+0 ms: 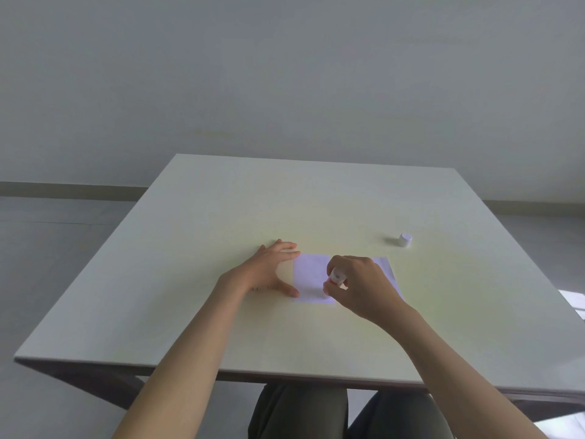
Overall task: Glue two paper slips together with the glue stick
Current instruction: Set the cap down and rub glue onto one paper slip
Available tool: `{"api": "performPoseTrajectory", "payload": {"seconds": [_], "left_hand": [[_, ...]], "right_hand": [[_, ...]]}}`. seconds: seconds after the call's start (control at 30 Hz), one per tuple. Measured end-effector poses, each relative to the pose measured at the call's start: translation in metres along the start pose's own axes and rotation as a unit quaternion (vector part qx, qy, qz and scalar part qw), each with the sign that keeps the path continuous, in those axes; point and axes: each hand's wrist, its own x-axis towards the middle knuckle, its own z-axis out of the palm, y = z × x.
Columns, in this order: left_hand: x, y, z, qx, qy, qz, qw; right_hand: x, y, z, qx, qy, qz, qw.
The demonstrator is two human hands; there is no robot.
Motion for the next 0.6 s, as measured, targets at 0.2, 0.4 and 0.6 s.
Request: {"api": "performPoseTrajectory", "payload": {"seconds": [0.2, 0.4, 0.6], "left_hand": [[0.001, 0.001, -0.001, 0.017, -0.009, -0.003, 1.000], [0.000, 0.000, -0.002, -0.007, -0.019, -0.012, 1.000], [0.001, -0.001, 0.000, -0.011, -0.018, -0.016, 1.000]], "right_hand": [[0.018, -0.003, 0.001, 0.075, 0.017, 0.025, 0.997], [0.042, -0.012, 0.017, 0.125, 0.043, 0.055, 0.990], [0.042, -0.002, 0.018, 0.129, 0.030, 0.076, 0.988]]}}
